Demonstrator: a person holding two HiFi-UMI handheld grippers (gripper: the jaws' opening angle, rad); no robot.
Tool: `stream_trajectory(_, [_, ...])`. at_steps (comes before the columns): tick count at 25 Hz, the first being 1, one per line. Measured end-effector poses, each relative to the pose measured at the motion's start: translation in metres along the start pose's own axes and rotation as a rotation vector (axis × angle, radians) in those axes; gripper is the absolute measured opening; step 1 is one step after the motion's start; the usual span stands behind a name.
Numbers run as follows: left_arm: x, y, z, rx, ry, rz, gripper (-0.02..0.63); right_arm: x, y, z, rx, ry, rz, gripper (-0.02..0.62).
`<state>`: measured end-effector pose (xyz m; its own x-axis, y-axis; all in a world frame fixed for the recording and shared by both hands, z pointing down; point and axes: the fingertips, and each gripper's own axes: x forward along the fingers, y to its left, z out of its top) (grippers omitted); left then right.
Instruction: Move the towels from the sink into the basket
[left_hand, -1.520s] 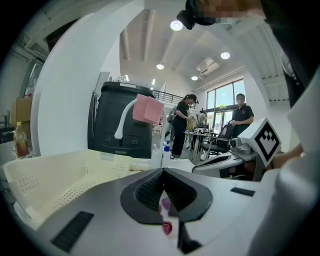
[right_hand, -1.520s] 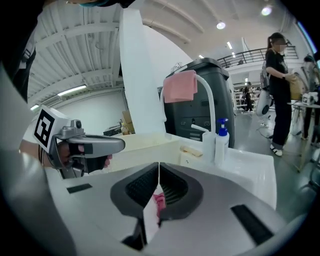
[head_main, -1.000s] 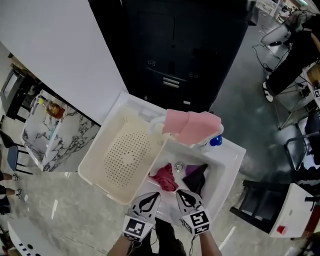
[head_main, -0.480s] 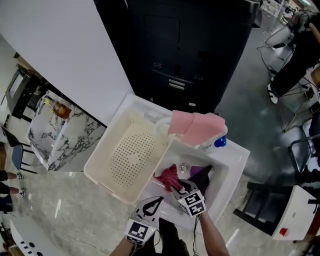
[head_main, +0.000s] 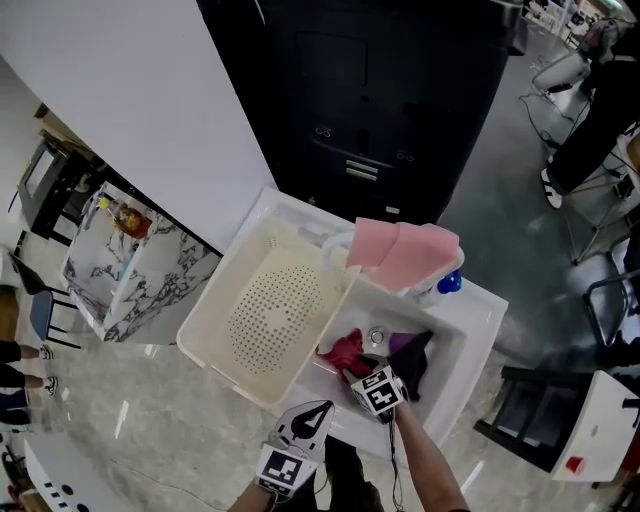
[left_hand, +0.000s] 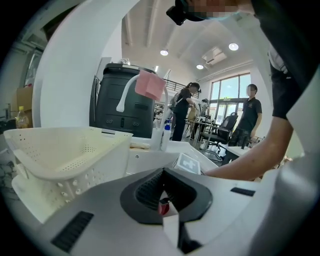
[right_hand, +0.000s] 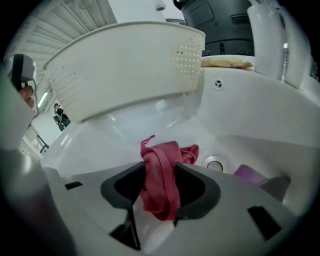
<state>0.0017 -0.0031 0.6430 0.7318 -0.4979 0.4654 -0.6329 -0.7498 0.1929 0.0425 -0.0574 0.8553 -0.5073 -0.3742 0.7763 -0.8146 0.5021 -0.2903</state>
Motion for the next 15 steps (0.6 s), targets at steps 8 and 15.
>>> stream_trajectory(8, [-0.007, 0.001, 0.0, -0.005, -0.002, 0.002, 0.006, 0.004, -0.007, -0.006, 0.002, 0.012, -0.041, 0.06])
stream_trajectory(15, [-0.013, -0.002, 0.011, 0.008, -0.024, -0.015, 0.006, -0.023, -0.013, 0.009, 0.058, -0.065, -0.082, 0.044])
